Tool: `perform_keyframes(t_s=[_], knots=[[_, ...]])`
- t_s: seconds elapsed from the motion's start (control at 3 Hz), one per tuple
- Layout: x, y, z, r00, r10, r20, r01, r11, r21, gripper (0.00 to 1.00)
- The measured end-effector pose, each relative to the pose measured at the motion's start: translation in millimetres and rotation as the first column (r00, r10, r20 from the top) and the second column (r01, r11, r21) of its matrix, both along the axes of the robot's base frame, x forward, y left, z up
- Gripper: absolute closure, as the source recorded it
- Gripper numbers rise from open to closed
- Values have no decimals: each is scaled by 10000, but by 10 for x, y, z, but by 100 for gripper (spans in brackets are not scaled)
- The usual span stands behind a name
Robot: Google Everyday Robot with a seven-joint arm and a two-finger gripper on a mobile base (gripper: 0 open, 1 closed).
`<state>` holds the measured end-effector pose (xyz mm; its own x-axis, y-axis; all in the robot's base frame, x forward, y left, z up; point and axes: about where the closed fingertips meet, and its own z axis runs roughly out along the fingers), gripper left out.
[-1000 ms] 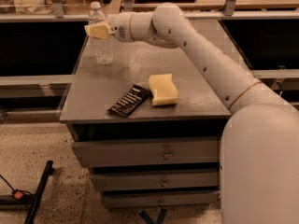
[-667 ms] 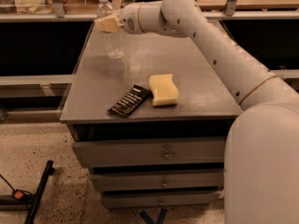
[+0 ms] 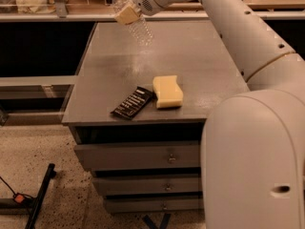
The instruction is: Knock water bottle over
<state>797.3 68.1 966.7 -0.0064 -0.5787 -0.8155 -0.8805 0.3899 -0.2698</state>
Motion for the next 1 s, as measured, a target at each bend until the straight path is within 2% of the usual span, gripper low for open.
perform_keyframes(t_s=[0.33, 0.67, 1.0], knots=[[-35, -83, -172, 9970, 732, -268, -765, 9844, -1583, 90], [-219, -119, -466, 9810, 1378, -1367, -1707, 9478, -2693, 72], [-558, -233, -680, 9451, 1522, -2892, -2543, 8983, -3583, 49]])
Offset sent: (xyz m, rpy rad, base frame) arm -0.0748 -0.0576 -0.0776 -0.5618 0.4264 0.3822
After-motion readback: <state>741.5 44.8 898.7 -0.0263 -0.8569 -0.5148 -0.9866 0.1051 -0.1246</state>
